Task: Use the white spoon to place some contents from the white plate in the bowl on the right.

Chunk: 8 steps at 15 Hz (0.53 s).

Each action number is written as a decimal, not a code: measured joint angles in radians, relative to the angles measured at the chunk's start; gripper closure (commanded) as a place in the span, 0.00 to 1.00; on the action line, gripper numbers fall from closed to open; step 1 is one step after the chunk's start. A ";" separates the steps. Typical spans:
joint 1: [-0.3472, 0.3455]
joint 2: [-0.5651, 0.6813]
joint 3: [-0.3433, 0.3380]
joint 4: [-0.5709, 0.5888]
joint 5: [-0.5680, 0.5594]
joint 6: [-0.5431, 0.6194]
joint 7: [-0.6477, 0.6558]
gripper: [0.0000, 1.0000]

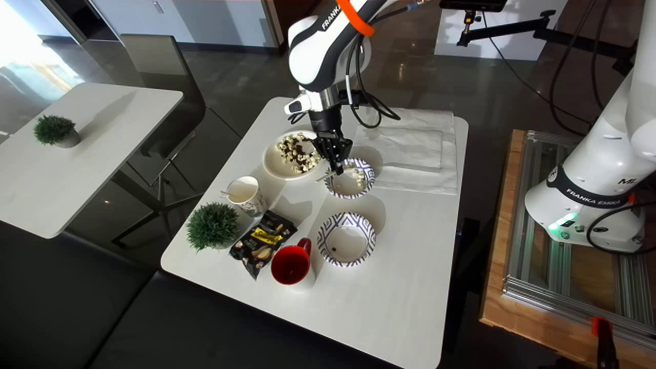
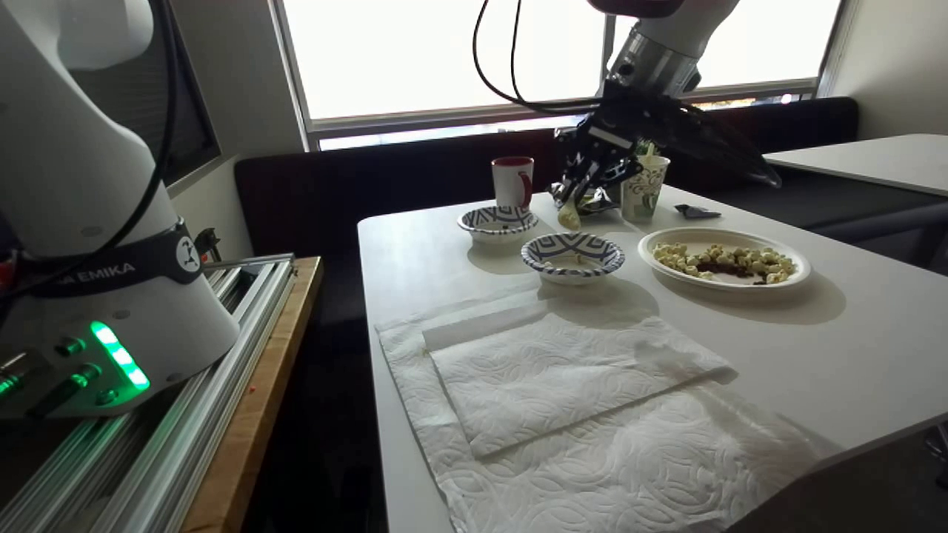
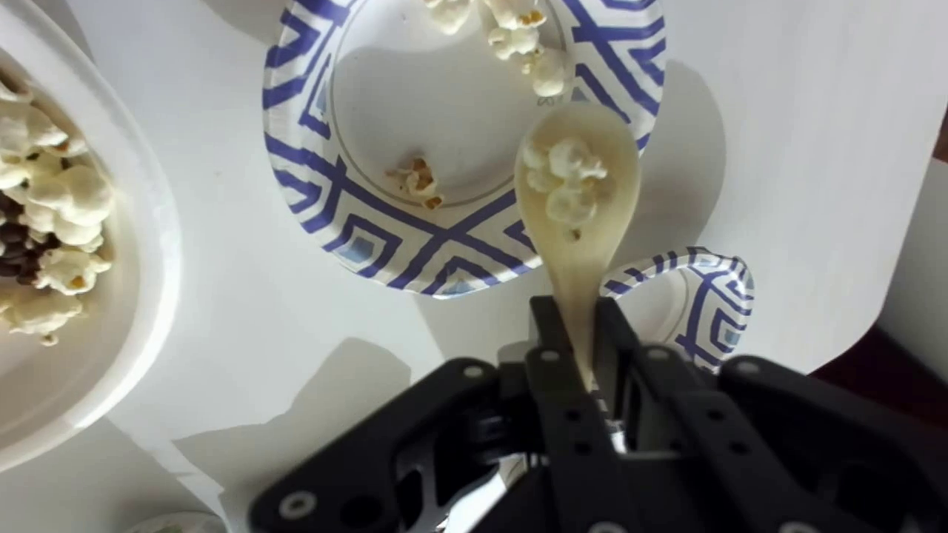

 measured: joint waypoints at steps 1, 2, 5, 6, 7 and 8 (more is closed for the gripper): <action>-0.004 0.016 -0.003 0.012 0.009 -0.019 -0.027 0.96; -0.005 0.033 -0.007 0.024 0.012 -0.035 -0.038 0.96; -0.011 0.085 -0.011 0.069 0.032 -0.086 -0.076 0.96; -0.016 0.100 -0.011 0.087 0.048 -0.109 -0.099 0.96; -0.022 0.114 -0.011 0.106 0.064 -0.136 -0.121 0.96; -0.028 0.127 -0.011 0.123 0.082 -0.163 -0.143 0.96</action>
